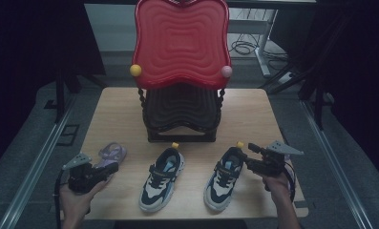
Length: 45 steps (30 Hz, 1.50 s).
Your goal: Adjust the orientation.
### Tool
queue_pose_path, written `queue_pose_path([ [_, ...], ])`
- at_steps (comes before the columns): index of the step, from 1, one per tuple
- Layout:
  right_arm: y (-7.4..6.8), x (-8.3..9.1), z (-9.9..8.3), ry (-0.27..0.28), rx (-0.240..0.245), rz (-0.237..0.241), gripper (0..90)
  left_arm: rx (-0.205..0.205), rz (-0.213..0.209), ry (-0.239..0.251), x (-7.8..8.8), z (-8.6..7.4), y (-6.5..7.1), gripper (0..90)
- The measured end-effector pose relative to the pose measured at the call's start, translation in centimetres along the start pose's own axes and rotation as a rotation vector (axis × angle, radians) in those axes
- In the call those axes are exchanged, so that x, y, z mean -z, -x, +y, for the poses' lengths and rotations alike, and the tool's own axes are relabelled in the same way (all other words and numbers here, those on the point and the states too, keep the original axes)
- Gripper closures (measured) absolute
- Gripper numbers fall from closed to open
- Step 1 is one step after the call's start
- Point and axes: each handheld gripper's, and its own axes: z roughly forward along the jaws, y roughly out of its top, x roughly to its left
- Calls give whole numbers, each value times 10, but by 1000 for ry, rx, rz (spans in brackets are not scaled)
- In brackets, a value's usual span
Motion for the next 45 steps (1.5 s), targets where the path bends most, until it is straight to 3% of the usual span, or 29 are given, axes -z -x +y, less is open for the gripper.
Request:
queue_pose_path([
  [3,0,1,-1,0,-4,-4,338,-4,24,-27,5,-4,-2,897],
  [8,-2,0,-1,-3,-3,-13,337,27,42,-36,12,-16,-9,899],
  [19,-4,-2,-3,-18,2,-29,334,75,90,-78,5,-46,-19,900],
  [35,-4,-4,-4,-28,12,-32,331,85,144,-134,2,-57,-27,900],
  [45,-6,-5,-5,-31,14,-21,332,94,179,-145,4,-61,-32,900],
])
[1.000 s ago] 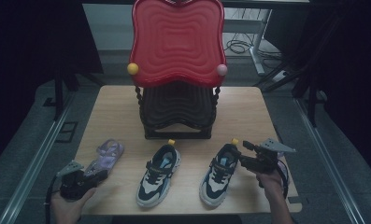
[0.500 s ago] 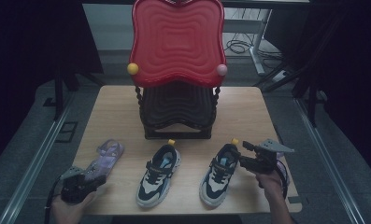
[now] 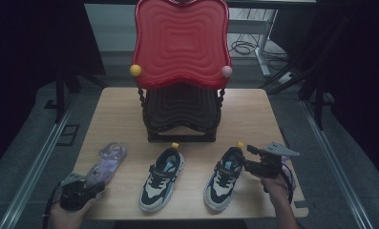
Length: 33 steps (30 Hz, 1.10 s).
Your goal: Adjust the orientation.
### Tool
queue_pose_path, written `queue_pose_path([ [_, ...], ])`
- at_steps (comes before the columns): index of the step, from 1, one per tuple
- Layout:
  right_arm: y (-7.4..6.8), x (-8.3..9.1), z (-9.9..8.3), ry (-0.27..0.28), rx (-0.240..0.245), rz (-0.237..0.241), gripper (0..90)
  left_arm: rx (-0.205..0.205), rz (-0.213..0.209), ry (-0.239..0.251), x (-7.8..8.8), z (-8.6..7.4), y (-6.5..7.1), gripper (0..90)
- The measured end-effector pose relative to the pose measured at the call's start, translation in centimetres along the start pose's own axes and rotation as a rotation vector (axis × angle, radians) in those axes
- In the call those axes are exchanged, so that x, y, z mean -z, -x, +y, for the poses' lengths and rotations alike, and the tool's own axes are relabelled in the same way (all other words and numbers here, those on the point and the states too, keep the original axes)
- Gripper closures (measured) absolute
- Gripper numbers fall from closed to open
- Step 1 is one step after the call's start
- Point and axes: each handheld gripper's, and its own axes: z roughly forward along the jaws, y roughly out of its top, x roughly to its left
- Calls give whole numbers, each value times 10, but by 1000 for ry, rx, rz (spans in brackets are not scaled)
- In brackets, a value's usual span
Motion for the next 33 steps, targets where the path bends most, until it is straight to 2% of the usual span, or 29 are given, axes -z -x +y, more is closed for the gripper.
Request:
queue_pose_path([
  [7,-1,1,1,10,14,8,331,-2,15,-8,0,1,-1,900],
  [14,0,2,1,8,11,4,331,-8,50,-21,2,-1,-5,900],
  [22,0,1,0,1,12,-1,331,13,61,-24,4,-3,-13,900],
  [28,0,1,0,-4,7,-4,331,26,53,-20,5,-4,-17,900],
  [33,0,1,0,-2,10,-3,332,26,70,-21,5,-4,-20,899],
])
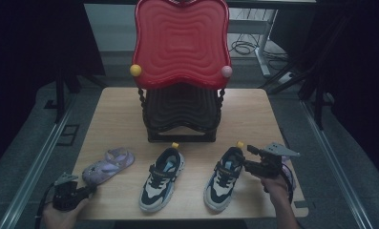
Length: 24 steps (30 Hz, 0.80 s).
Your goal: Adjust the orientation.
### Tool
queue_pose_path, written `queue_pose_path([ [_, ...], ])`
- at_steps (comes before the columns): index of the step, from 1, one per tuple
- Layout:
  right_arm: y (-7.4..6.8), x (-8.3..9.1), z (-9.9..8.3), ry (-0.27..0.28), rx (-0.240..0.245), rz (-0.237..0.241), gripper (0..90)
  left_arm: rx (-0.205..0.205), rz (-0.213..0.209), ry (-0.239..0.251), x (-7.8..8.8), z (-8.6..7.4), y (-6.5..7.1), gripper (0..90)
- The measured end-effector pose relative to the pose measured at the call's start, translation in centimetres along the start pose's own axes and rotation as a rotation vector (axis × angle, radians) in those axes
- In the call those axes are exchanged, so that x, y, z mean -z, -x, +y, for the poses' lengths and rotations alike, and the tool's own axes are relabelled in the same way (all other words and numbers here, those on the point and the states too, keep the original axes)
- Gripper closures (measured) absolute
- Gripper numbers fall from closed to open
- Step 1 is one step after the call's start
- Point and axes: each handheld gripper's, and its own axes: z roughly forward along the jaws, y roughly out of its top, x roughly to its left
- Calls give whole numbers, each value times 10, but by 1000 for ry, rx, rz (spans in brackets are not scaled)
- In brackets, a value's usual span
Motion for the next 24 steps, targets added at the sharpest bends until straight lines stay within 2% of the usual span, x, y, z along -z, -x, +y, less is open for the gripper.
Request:
queue_pose_path([
  [13,0,-1,-1,-6,-2,-2,332,20,10,-7,0,5,-13,898],
  [24,1,-3,-2,-16,-2,-4,332,36,12,-27,-6,17,-28,889],
])
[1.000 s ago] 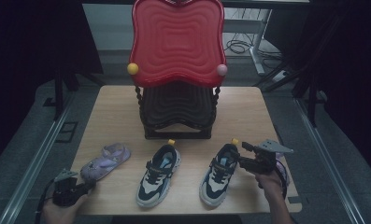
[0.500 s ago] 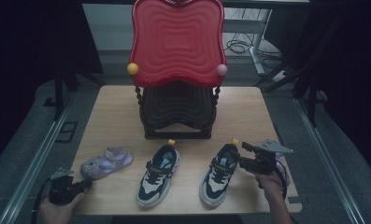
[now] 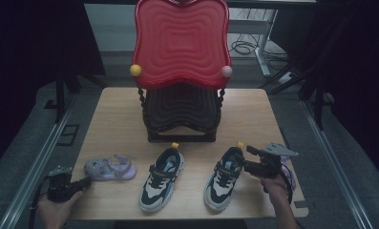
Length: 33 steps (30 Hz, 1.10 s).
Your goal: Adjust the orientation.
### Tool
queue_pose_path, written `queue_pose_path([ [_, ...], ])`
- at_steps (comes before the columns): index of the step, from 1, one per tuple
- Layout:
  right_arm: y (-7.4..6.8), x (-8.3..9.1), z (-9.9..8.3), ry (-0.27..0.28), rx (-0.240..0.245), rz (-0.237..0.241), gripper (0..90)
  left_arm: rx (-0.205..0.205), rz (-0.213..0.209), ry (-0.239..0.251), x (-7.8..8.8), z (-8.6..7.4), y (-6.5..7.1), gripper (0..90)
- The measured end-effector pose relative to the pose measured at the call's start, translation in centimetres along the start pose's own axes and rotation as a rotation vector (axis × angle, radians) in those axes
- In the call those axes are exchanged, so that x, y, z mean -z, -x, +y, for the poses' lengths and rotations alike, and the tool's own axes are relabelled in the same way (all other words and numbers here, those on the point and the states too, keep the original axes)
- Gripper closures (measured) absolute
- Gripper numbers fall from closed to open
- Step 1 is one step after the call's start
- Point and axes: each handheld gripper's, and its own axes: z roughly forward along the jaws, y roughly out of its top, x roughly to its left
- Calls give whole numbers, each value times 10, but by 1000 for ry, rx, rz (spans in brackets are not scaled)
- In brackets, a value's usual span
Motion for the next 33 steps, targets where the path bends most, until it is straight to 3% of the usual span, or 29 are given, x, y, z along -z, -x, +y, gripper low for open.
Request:
queue_pose_path([
  [17,1,1,0,-1,-10,4,336,-7,-17,-10,-13,27,-15,899],
  [24,1,1,0,0,-9,0,336,-10,-45,-15,-21,38,-21,899],
  [33,0,1,0,0,-7,1,336,-27,-53,-27,-29,53,-20,900],
])
